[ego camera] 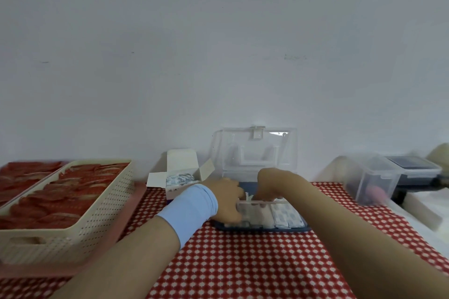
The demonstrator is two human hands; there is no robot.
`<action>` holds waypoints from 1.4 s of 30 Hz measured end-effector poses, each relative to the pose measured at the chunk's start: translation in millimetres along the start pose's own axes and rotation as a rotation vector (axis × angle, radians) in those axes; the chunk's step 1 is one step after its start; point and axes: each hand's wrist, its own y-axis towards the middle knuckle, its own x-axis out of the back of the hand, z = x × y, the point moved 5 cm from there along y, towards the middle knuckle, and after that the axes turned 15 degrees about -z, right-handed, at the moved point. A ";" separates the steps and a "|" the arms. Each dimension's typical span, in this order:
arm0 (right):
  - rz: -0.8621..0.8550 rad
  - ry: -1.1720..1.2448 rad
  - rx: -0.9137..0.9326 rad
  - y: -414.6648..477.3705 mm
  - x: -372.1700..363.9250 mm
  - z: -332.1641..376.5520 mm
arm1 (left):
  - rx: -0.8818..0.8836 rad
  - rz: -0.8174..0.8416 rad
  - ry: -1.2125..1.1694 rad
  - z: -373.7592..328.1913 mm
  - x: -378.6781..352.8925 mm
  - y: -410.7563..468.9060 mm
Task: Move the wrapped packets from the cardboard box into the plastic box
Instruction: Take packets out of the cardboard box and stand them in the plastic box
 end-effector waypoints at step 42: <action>-0.479 0.506 0.368 -5.8 77.0 109.7 | 0.704 -0.554 -0.530 141.7 34.3 -88.7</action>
